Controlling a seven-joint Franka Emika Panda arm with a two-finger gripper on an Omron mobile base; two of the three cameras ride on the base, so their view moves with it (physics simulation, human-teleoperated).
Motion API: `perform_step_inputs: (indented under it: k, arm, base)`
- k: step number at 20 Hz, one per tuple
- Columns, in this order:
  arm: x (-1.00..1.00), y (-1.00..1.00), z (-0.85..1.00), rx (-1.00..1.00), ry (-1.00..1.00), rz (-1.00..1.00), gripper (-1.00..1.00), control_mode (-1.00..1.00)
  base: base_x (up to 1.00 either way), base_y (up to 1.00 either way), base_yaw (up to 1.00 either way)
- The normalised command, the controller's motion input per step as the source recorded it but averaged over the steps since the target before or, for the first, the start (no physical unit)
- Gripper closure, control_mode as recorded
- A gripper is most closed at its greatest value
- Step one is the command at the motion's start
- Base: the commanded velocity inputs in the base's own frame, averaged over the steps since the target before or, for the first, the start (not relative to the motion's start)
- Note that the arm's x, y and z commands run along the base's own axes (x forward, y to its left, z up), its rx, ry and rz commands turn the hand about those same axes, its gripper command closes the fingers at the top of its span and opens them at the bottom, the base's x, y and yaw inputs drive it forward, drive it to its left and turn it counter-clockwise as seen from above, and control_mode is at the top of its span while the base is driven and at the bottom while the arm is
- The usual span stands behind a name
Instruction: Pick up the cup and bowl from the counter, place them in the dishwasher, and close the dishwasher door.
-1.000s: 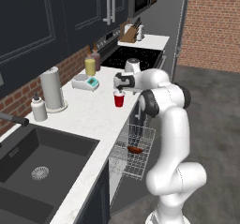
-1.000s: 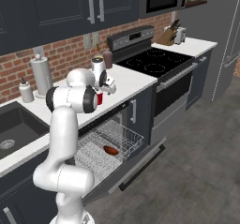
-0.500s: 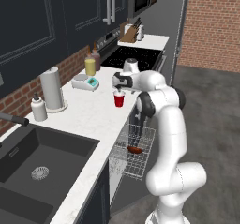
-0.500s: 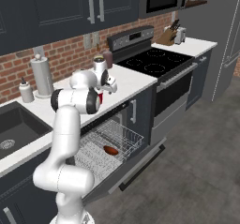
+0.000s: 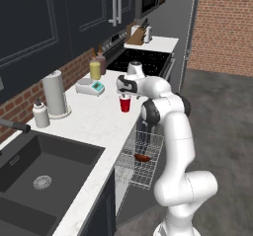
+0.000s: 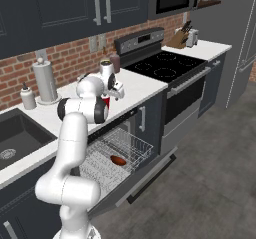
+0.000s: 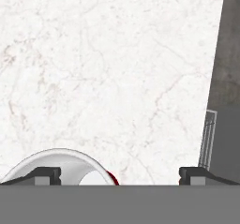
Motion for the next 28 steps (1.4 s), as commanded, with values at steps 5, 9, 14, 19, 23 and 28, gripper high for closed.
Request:
perform_step_inputs:
  k: [5,9,14,19,23,28]
  arm:
    - [0.0,0.04,-0.06,0.0,0.02,0.0,-1.0,-1.0]
    - [-0.18,0.0,0.0,0.0,0.0,-0.02,-1.0,-1.0]
    - [-0.25,0.0,-0.07,0.0,0.0,-0.03,-1.0,-1.0]
    - [-0.27,0.0,-0.23,0.0,0.01,-0.05,-1.0,-1.0]
    - [-0.19,0.0,-0.3,0.0,0.0,-0.04,-1.0,-1.0]
    - [-0.01,0.0,-0.19,0.0,0.0,-0.02,-1.0,-1.0]
  base:
    - [0.0,0.0,0.0]
    - [0.0,0.0,0.0]
    - [0.0,0.0,0.0]
    - [0.0,0.0,0.0]
    - [0.0,0.0,0.0]
    - [0.0,0.0,0.0]
